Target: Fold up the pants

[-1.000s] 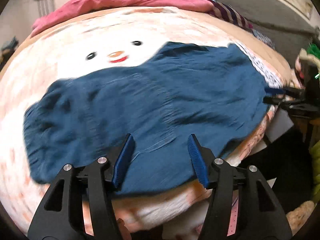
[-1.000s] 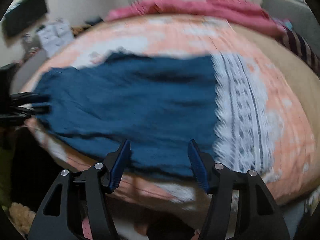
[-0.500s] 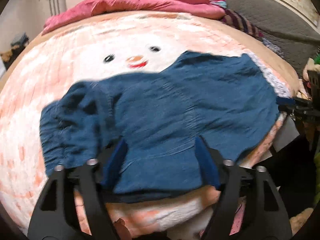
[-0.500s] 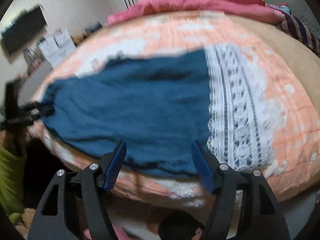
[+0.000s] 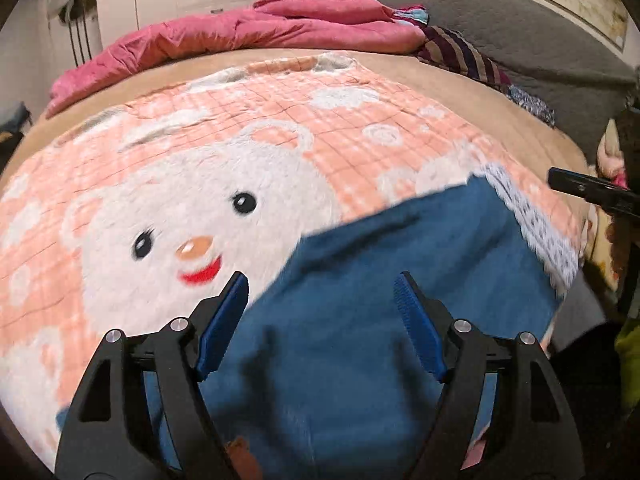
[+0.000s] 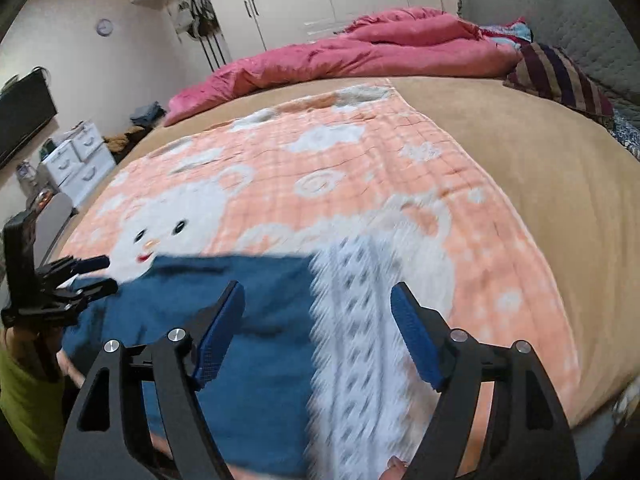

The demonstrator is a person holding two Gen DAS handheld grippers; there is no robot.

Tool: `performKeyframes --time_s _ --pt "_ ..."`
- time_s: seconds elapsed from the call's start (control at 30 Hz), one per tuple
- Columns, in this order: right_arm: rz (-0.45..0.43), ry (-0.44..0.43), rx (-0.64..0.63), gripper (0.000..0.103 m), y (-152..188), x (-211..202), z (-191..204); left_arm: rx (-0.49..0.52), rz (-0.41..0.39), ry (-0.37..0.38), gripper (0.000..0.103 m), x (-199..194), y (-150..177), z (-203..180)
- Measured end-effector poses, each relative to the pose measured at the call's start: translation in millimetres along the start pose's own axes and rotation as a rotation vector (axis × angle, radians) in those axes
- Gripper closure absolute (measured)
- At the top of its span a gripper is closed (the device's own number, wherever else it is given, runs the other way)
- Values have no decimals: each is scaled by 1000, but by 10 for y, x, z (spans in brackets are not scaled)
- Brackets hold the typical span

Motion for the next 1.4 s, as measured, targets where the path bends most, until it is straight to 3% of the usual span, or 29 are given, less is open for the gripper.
performKeyframes --time_s 0.13,0.3,0.43,0.57,0.63,0.67,0.73,0.8,1.03,1.17,1.27,1.4 --pt "73 13 59 30 -259 430 -344 -5 60 44 36 299 -108 83" --pt "129 -65 160 49 -217 756 -624 -24 100 86 38 584 -63 161" --pt "169 -136 162 55 -131 932 -573 -33 98 150 38 682 -66 156" --pt "200 -104 111 60 -68 1059 -460 -57 135 185 38 857 -40 143" --pt "195 -107 90 70 -52 1041 -398 -53 132 185 39 861 -35 133" --pt "189 -117 80 74 -44 1017 -368 -56 125 193 42 841 -43 128" --pt "168 -121 54 79 -27 974 -319 -66 115 231 79 824 -59 117" --pt "150 -123 44 83 -1 925 -288 -63 116 252 93 831 -58 93" --pt "32 -127 40 85 -103 674 -258 -106 -40 217 102 563 -216 140" --pt "-4 -116 45 85 -312 705 -227 -88 -102 142 102 521 -286 143" --pt "62 -33 31 85 -354 937 -218 -116 -50 113 102 724 -253 190" --pt "169 94 -20 82 -275 1285 -194 -137 5 46 92 909 -176 253"
Point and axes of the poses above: each gripper's, at about its wrist camera, not at the fingertips, and x roughly the way its jaws point, z to its left, y to its underside, the point moved 3 cm from there along x, roughly the way its jaws point
